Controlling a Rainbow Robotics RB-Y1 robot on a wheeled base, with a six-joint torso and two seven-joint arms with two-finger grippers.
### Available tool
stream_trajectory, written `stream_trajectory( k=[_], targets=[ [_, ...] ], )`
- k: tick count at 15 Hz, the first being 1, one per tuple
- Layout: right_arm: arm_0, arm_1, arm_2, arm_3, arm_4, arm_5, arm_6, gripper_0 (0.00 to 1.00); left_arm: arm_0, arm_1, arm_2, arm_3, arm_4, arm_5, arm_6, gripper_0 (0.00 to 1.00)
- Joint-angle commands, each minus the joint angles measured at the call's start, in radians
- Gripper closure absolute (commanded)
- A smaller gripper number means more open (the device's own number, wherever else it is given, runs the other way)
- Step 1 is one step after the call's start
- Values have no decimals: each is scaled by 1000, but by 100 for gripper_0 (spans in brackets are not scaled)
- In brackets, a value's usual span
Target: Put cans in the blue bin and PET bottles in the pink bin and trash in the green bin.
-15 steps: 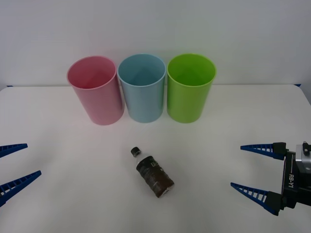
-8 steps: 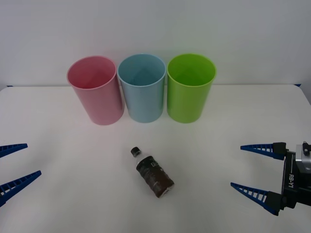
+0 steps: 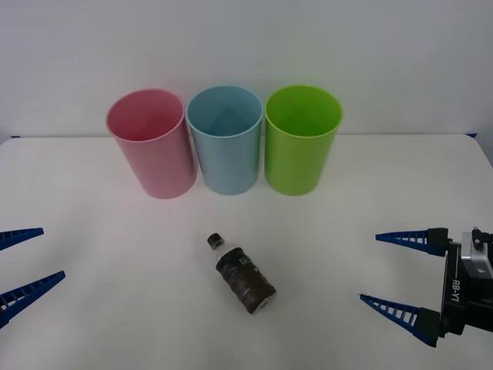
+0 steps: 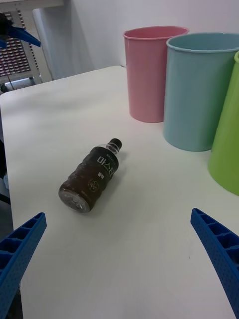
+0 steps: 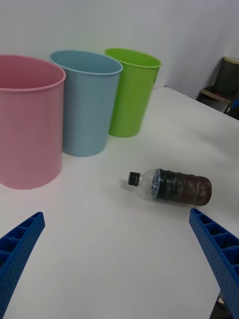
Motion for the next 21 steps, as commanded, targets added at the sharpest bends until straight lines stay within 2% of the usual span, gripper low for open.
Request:
stream_trajectory(
  k=[1, 3, 6, 9, 11, 17, 21],
  targets=[
    [1, -13, -10, -117, 52, 2, -127, 0, 0, 0, 0, 0, 0, 0, 0, 0],
    [12, -14, -10, -222, 124, 13, -247, 0, 0, 0, 0, 0, 0, 0, 0, 0],
    [52, -40, 79, -357, 228, 118, -422, 0, 0, 0, 0, 0, 0, 0, 0, 0],
    [52, -32, 182, -466, 394, 168, -591, 0, 0, 0, 0, 0, 0, 0, 0, 0],
    [32, -19, 265, -526, 544, 174, -707, 0, 0, 0, 0, 0, 0, 0, 0, 0],
    [-112, -11, 537, -528, 888, 174, -985, 0, 0, 0, 0, 0, 0, 0, 0, 0],
    [-183, 27, 656, -446, 1043, 175, -1045, 0, 0, 0, 0, 0, 0, 0, 0, 0]
  ],
)
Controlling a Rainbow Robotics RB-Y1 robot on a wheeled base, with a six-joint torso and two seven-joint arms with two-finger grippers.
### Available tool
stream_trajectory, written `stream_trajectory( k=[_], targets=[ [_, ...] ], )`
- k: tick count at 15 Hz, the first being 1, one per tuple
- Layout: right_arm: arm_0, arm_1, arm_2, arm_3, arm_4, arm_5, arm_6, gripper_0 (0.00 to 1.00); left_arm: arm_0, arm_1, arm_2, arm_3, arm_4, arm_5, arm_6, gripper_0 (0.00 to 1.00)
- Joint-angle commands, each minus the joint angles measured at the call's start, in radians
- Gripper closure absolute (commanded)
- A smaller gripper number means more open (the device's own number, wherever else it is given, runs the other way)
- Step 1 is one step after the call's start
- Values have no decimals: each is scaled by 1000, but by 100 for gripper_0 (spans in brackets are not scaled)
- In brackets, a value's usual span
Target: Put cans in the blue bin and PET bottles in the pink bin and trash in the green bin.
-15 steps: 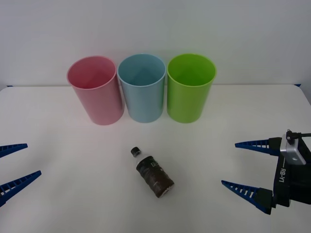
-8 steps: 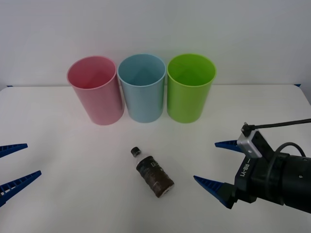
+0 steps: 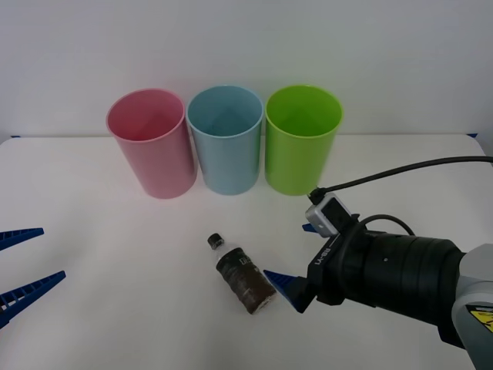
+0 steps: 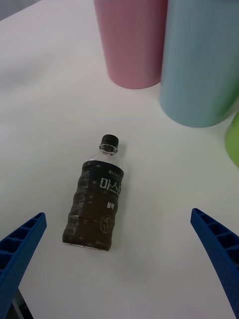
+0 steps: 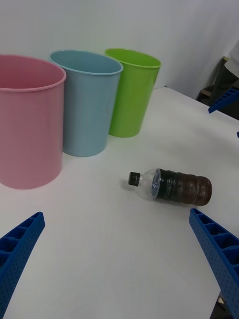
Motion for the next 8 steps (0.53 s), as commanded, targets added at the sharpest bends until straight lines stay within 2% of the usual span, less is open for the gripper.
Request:
stream_trajectory(
  k=[1, 3, 5, 8],
  targets=[
    [-29, 56, 61, 69, 103, 0, -7, 0, 0, 0, 0, 0, 0, 0, 0, 0],
    [-38, 107, 109, 112, 177, 0, -9, 0, 0, 0, 0, 0, 0, 0, 0, 0],
    [-40, 142, 130, 149, 197, 0, -7, 0, 0, 0, 0, 0, 0, 0, 0, 0],
    [-38, 146, 179, 155, 270, -3, -45, 0, 0, 0, 0, 0, 0, 0, 0, 0]
  ],
)
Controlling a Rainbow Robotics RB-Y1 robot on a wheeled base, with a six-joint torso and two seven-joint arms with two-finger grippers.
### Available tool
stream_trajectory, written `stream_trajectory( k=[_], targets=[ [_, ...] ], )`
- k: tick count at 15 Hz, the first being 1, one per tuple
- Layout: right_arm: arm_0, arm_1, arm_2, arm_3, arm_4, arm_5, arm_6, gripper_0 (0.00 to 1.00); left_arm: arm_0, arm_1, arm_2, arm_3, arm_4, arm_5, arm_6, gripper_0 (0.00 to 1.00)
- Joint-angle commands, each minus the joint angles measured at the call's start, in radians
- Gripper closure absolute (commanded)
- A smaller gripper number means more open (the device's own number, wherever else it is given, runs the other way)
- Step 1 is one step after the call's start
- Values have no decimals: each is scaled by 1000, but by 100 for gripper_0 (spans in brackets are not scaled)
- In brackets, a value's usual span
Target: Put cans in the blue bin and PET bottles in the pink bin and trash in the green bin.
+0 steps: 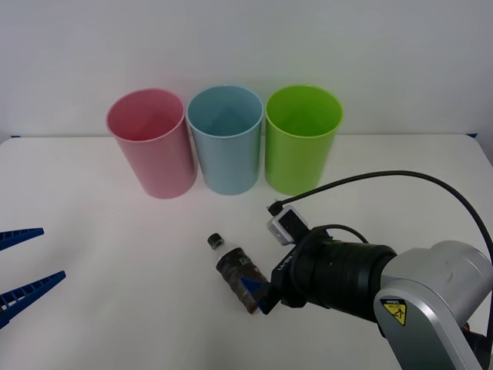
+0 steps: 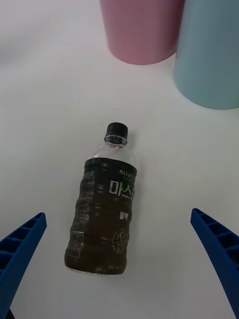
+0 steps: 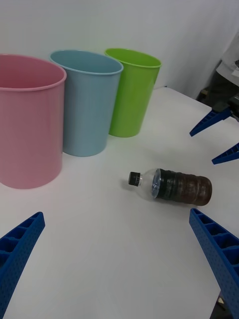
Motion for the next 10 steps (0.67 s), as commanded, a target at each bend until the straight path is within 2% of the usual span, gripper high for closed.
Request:
stream_trajectory(
  k=[1, 8, 10],
  targets=[
    [0, -1, 42, 5, 45, -3, -40, 0, 0, 0, 0, 0, 0, 0, 0, 0],
    [-3, 42, 64, 61, 66, 2, -31, 0, 0, 0, 0, 0, 0, 0, 0, 0],
    [-6, 43, 65, 105, 66, 42, -14, 0, 0, 0, 0, 0, 0, 0, 0, 0]
  ],
)
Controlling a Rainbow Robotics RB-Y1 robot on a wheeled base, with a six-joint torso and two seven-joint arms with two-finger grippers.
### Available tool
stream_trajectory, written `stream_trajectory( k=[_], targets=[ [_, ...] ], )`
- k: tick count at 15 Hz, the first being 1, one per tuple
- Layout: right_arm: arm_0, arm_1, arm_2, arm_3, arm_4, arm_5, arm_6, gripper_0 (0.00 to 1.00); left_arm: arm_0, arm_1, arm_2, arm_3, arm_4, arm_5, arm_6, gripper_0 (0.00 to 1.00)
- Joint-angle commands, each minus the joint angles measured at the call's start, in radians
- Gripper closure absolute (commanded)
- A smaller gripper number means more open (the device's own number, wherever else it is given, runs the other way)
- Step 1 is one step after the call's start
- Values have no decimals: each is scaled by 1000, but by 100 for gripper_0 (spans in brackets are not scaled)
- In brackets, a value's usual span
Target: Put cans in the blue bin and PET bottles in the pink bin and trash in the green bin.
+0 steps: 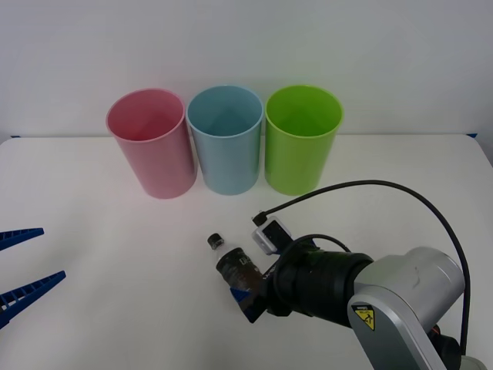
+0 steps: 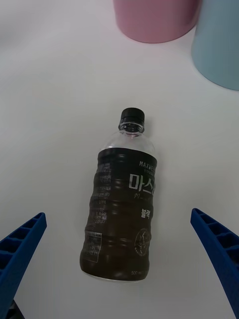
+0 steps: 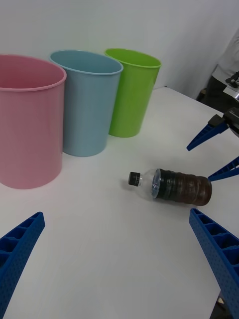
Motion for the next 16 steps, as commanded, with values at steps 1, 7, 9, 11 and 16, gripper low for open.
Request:
stream_trajectory(
  k=[1, 7, 9, 11, 16],
  targets=[
    [-6, 1, 1, 68, 0, 62, 25, 0, 0, 0, 0, 0, 0, 0, 0, 0],
    [-66, 26, 30, 228, 0, 162, 39, 0, 0, 0, 0, 0, 0, 0, 0, 0],
    [-92, 49, 38, 292, 0, 176, 39, 0, 0, 0, 0, 0, 0, 0, 0, 0],
    [-109, 55, 44, 333, 0, 205, 39, 0, 0, 0, 0, 0, 0, 0, 0, 0],
    [-150, 56, 72, 429, 0, 279, 39, 0, 0, 0, 0, 0, 0, 0, 0, 0]
  ],
)
